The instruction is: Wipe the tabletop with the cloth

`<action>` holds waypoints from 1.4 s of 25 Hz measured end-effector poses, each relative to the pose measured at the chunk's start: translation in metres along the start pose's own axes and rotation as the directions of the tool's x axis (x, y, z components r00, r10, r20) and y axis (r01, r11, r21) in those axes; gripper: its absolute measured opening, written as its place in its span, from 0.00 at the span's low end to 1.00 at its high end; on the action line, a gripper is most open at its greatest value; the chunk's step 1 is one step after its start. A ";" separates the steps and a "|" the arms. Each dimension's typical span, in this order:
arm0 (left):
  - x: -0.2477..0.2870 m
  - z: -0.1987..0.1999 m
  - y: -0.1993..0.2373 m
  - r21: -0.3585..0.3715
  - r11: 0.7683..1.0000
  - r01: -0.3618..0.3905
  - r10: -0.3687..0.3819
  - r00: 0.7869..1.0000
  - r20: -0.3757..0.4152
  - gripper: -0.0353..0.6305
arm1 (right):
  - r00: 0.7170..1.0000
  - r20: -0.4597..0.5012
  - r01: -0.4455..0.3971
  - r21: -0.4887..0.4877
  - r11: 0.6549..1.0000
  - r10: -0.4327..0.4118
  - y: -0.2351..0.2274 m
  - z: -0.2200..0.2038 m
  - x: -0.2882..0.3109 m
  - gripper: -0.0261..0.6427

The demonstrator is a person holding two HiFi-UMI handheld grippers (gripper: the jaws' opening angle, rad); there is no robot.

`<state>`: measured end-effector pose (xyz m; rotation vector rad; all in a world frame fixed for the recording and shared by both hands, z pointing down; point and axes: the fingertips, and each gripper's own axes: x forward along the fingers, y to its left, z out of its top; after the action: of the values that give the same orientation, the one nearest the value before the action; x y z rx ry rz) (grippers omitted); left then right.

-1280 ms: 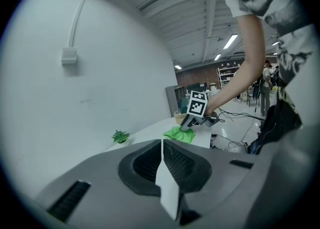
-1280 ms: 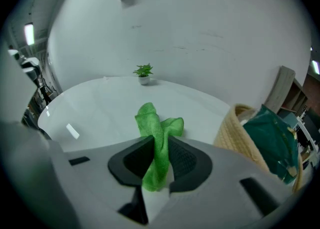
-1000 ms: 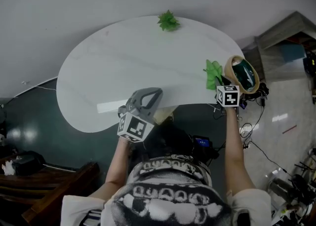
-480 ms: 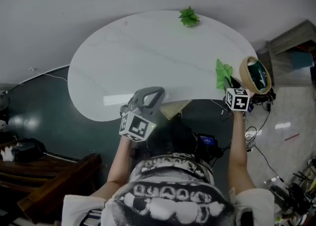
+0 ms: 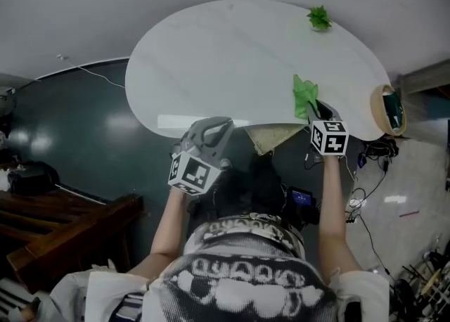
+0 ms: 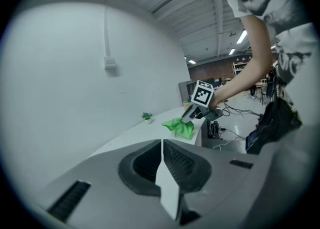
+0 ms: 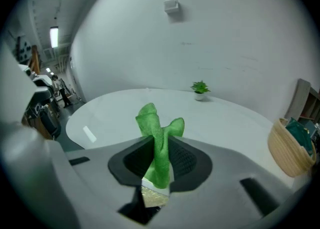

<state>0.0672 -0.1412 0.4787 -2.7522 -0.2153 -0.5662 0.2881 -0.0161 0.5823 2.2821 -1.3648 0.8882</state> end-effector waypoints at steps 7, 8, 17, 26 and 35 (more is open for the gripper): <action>-0.098 -0.058 0.018 -0.033 0.995 -0.093 0.090 0.994 -0.065 0.07 | 0.986 0.033 -0.161 -0.088 0.983 0.164 0.153 0.032 0.034 0.17; -0.110 -0.067 0.021 -0.036 0.993 -0.112 0.109 0.991 -0.074 0.07 | 0.981 0.033 -0.184 -0.104 0.977 0.189 0.174 0.035 0.038 0.17; -0.187 -0.113 0.046 -0.077 0.969 -0.236 0.226 0.967 -0.115 0.07 | 0.926 -0.009 -0.371 -0.219 0.902 0.378 0.339 0.044 0.064 0.17; -0.230 -0.134 0.053 -0.130 0.939 -0.317 0.301 0.944 -0.133 0.07 | 0.857 -0.129 -0.512 -0.300 0.805 0.498 0.452 0.018 0.081 0.17; -0.246 -0.150 0.050 -0.149 0.933 -0.327 0.303 0.939 -0.162 0.07 | 0.877 -0.178 -0.479 -0.275 0.834 0.445 0.435 -0.001 0.098 0.17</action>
<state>-0.1995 -0.2590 0.4950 -2.8134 0.3209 -0.7082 -0.0592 -0.2911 0.6348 1.6663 -1.8991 0.8406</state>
